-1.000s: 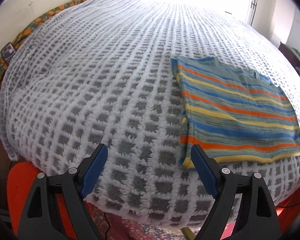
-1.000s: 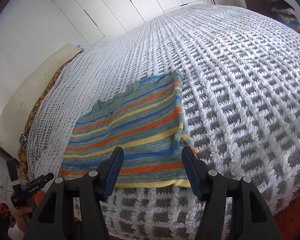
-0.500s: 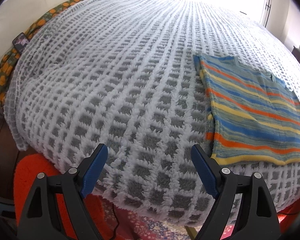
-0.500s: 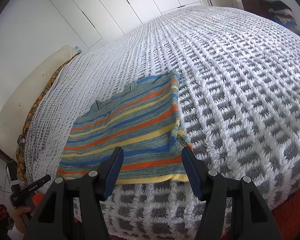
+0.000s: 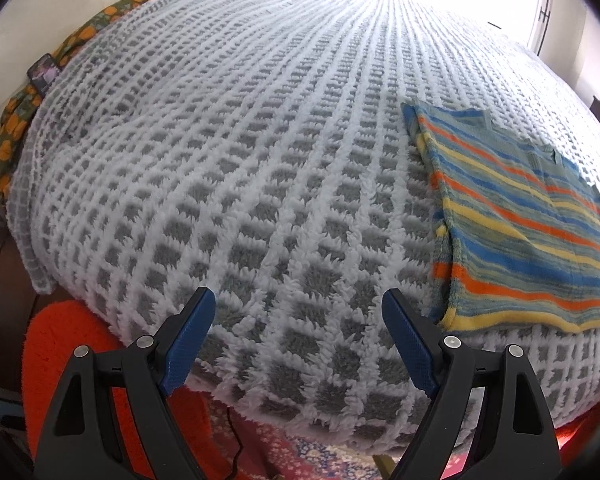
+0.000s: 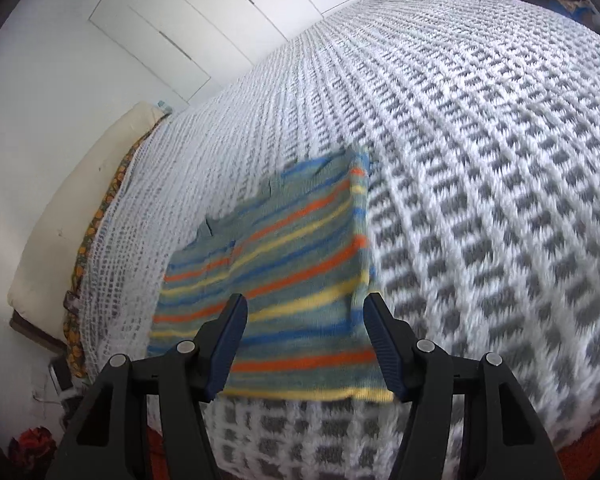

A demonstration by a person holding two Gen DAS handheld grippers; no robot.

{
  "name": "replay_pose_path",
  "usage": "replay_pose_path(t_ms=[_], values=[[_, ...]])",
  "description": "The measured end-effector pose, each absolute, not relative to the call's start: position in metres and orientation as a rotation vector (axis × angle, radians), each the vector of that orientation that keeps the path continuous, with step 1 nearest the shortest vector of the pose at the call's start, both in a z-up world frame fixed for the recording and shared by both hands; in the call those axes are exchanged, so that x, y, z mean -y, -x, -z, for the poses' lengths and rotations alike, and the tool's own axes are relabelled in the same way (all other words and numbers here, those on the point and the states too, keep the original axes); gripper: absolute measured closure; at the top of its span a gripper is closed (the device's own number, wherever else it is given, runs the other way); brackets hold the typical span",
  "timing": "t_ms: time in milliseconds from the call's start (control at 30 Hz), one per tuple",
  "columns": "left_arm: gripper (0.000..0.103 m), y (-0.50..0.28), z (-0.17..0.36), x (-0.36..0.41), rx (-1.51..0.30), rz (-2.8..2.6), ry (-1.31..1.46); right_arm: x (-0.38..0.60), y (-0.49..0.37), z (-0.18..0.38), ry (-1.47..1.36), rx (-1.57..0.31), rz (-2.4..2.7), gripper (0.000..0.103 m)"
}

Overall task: Fold small clothes
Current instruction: 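Grasp a side edge of the sweater with the right gripper and fold it inward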

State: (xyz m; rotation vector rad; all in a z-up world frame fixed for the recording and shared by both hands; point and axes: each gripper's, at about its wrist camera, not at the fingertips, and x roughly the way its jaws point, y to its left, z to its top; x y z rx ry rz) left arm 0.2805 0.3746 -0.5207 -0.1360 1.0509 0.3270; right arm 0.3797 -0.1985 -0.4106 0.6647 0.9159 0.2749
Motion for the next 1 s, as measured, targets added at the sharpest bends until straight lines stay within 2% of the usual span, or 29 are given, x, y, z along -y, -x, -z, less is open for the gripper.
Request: replay_pose_path(t_ms=[133,267,400,500,600,733,867,1000], values=[[0.016,-0.281,0.527,-0.381,-1.069,-0.344,0.160,0.218,-0.441,0.418,-0.729,-1.011,-0.340,0.040],[0.016,-0.280,0.526,-0.385,-1.066,-0.354,0.170,0.200,-0.483,0.454,-0.661,-1.179,-0.421,0.040],[0.016,-0.280,0.530,-0.389,-1.082,-0.363,0.179,0.189,-0.506,0.487,-0.681,-1.242,-0.441,0.041],[0.016,-0.281,0.535,-0.390,-1.102,-0.360,0.187,0.185,-0.515,0.500,-0.709,-1.259,-0.434,0.095],[0.016,-0.283,0.535,-0.391,-1.100,-0.351,0.194,0.165,-0.521,0.479,-0.586,-1.288,-0.437,0.096],[0.016,-0.285,0.540,-0.396,-1.106,-0.329,0.221,0.127,-0.528,0.416,-0.413,-1.304,-0.375,0.096],[0.016,-0.286,0.545,-0.404,-1.118,-0.307,0.275,0.037,-0.539,0.353,-0.219,-1.307,-0.417,0.096],[0.016,-0.281,0.541,-0.419,-1.094,-0.307,0.321,-0.076,-0.541,0.340,-0.091,-1.334,-0.481,0.096]])
